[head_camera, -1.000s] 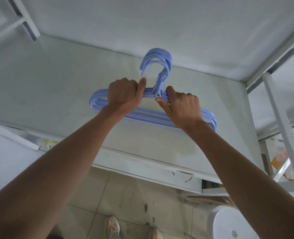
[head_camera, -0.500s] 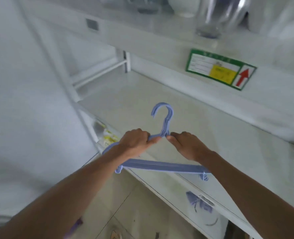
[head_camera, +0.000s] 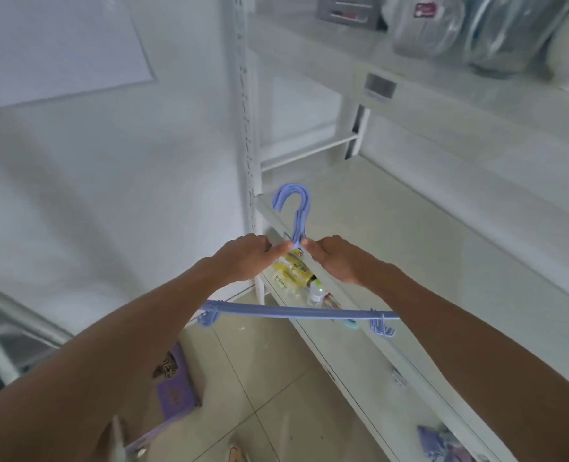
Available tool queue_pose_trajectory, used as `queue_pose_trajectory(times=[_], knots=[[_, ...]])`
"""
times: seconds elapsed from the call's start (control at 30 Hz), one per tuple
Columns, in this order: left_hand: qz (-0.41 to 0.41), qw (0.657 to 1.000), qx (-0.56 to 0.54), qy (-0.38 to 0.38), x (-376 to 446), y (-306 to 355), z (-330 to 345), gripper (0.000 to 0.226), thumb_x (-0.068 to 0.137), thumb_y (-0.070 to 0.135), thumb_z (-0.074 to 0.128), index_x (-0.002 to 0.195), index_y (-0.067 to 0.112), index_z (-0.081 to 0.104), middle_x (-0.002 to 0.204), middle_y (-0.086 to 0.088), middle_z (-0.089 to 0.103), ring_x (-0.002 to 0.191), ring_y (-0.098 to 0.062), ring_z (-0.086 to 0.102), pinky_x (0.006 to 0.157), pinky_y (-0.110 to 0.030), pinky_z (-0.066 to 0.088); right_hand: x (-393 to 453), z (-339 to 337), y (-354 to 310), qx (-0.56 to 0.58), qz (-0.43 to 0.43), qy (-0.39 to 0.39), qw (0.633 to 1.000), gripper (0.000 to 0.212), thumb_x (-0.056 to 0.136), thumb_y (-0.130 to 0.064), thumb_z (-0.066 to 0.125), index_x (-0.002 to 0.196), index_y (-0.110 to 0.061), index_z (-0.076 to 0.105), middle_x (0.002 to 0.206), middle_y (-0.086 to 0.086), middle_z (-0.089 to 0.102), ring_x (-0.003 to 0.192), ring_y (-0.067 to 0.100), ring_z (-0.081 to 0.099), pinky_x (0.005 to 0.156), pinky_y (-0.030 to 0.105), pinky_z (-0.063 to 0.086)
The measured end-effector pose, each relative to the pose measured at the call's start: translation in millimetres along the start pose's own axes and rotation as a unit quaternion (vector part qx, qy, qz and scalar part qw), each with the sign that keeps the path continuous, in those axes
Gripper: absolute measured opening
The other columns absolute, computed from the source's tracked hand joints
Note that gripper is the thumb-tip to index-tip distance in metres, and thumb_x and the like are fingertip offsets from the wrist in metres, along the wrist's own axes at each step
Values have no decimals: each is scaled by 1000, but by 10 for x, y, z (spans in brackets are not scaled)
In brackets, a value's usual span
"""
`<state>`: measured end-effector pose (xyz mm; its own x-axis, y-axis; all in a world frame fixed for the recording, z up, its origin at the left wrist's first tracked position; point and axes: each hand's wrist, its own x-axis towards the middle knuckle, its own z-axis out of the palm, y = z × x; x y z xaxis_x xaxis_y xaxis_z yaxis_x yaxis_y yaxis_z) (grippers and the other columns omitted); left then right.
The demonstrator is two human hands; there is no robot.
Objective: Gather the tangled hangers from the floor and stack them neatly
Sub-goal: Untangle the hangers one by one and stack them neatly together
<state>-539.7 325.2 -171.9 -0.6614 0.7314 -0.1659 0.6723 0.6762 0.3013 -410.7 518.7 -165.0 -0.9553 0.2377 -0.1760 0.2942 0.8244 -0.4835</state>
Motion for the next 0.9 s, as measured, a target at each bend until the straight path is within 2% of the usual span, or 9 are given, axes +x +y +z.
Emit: queue_pose_trajectory(times=[0.13,0.37,0.43,0.57,0.7,0.77,0.8,0.87,0.9], knots=[[6,1000,15,-1,341,-369,-47,81,85,86,13,80,17,55,75,-2,55,76,-29,55,72,-39,45,402,83,-112,-2,1,6,1000,81,86,-90,10,65,-17,36,55,1,37,50,18,36,57,33,34],[42,999,17,-18,955,-626,180,79,81,92,8,65,23,44,64,2,49,59,-21,49,59,-34,40,843,277,113,11,36,-3,999,71,98,-78,16,62,-18,31,52,-4,30,46,13,31,53,28,30],[69,997,-7,-36,1141,-656,246,92,74,99,2,63,17,42,60,0,45,54,-20,47,56,-32,40,953,271,215,7,45,-7,999,71,96,-79,15,62,-18,31,51,-5,29,46,14,29,53,28,29],[99,994,-25,-39,1555,-630,448,88,79,96,5,59,18,42,54,1,42,46,-20,42,52,-27,36,1228,193,455,-11,57,-34,998,80,83,-90,6,69,-16,33,57,1,32,51,19,32,56,32,32],[112,993,-24,-32,1966,-564,424,71,90,79,7,79,23,50,56,0,38,46,-18,37,51,-26,34,1508,83,692,-15,63,-32,997,77,88,-85,6,69,-17,36,58,2,39,52,20,39,56,32,35],[137,988,-39,-59,2168,-523,372,30,100,62,23,96,42,45,56,-2,31,45,-18,33,52,-30,39,1658,46,841,-12,68,-27,997,78,86,-88,4,67,-21,39,58,2,44,51,20,43,56,33,36],[133,988,-32,-74,2289,-512,338,31,101,64,28,91,43,48,55,-2,30,44,-18,34,53,-30,39,1730,23,917,-4,75,-20,997,81,84,-90,4,67,-20,41,58,2,45,52,21,43,56,33,36],[118,991,-21,-65,2519,-412,283,77,86,91,13,64,25,46,53,-2,35,45,-21,41,53,-29,37,1880,-31,1081,13,90,-4,996,90,77,-95,5,70,-16,46,61,4,52,54,23,47,60,36,39],[115,991,-23,-71,2637,-369,300,87,74,100,3,62,23,42,55,-3,39,48,-22,45,54,-30,36,1948,-46,1178,15,95,3,995,94,76,-96,4,73,-15,51,65,4,57,57,24,52,62,36,42]])
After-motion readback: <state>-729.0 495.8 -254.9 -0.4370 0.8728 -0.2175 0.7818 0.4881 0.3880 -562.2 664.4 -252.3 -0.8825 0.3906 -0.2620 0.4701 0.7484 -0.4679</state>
